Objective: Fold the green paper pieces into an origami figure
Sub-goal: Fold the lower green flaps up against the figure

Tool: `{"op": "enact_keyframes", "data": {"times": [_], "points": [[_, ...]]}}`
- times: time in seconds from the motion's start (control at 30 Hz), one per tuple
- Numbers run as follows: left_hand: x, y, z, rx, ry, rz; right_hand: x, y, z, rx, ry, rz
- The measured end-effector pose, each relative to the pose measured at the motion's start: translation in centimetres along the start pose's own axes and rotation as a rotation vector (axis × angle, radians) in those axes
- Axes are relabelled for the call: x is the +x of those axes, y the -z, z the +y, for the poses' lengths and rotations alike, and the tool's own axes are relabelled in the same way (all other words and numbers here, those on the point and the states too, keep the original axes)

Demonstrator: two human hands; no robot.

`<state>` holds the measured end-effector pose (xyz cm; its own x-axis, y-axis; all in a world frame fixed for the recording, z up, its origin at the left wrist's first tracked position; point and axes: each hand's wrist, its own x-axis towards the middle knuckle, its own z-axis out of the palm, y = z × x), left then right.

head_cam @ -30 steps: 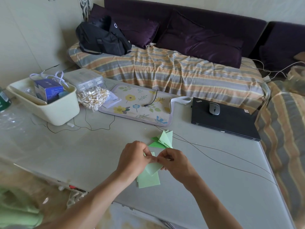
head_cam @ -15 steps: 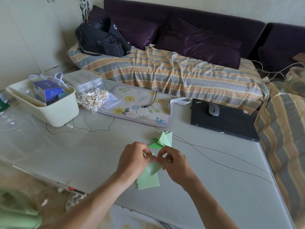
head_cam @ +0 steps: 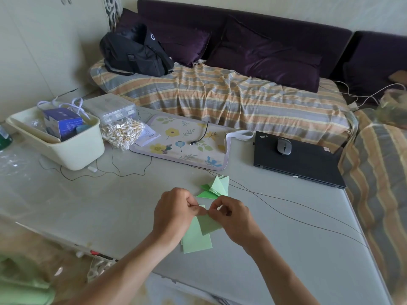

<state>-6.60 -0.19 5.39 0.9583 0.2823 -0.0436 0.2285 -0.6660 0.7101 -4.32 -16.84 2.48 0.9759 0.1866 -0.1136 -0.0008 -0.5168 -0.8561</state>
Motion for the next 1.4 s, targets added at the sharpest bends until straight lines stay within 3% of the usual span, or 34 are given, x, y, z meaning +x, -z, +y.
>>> {"op": "enact_keyframes", "data": {"times": [0.47, 0.83, 1.1, 1.4], "points": [[0.13, -0.08, -0.12, -0.048, -0.059, -0.071, 0.06, -0.17, -0.04, -0.047, -0.002, 0.003], [0.51, -0.34, -0.71, 0.049, 0.000, 0.015, 0.07, 0.09, 0.18, 0.029, -0.094, 0.038], [0.41, -0.95, -0.35, 0.008, -0.139, -0.202, 0.03, 0.12, 0.10, 0.019, -0.036, -0.019], [0.39, -0.79, -0.31, 0.079, -0.083, -0.041, -0.07, 0.61, -0.21, 0.037, -0.136, 0.068]]}}
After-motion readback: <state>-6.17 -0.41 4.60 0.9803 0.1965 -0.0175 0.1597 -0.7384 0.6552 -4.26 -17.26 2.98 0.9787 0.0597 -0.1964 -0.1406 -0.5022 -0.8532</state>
